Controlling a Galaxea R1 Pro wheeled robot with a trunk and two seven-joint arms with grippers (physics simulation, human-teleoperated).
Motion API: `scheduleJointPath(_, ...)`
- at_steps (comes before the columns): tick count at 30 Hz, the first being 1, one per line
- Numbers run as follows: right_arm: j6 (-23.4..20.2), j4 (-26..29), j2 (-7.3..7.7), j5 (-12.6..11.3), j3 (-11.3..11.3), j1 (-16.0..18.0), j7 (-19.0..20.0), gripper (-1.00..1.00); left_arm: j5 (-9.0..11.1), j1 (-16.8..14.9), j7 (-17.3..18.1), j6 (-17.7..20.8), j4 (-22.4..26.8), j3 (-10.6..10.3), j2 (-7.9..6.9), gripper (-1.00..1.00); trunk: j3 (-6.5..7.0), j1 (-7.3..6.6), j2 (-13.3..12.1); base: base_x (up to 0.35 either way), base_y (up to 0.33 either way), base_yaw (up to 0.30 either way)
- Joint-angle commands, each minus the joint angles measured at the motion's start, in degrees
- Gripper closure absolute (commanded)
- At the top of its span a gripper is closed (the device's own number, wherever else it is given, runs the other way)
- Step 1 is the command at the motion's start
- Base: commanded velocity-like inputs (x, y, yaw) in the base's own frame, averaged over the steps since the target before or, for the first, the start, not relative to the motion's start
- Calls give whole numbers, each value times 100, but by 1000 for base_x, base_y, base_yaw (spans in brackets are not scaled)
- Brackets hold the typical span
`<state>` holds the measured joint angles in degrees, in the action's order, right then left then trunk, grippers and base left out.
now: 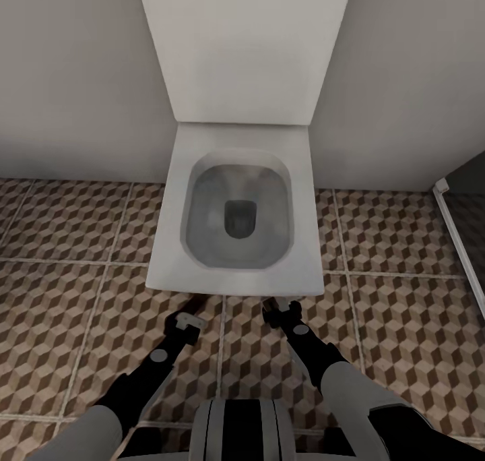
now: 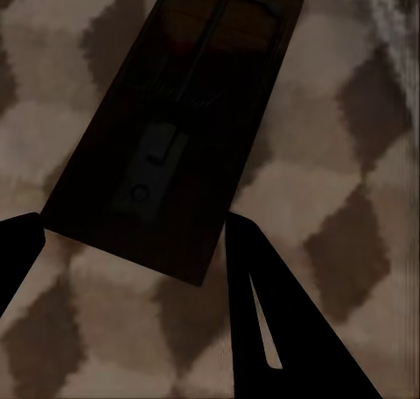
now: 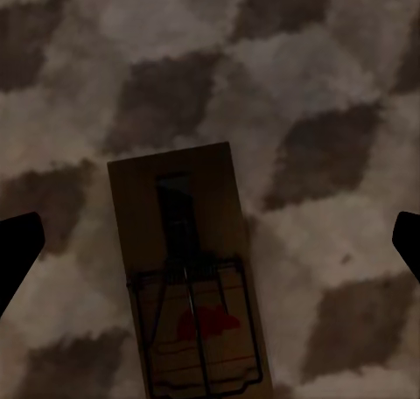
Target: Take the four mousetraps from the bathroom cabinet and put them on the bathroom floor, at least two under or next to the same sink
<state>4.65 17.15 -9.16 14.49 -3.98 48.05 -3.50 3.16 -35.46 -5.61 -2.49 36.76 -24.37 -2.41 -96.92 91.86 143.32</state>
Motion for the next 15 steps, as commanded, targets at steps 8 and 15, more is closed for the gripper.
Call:
scheduleJointPath(8,9,-2,2,22,-33,3,-37,-100,12,-5,-80,-15,-20,-50,28,100,-2,-1,1,0,0,0)
scheduleJointPath(15,9,-1,2,19,-33,3,-37,-100,10,-5,-81,-15,-40,-58,27,100,-2,-1,1,0,0,0)
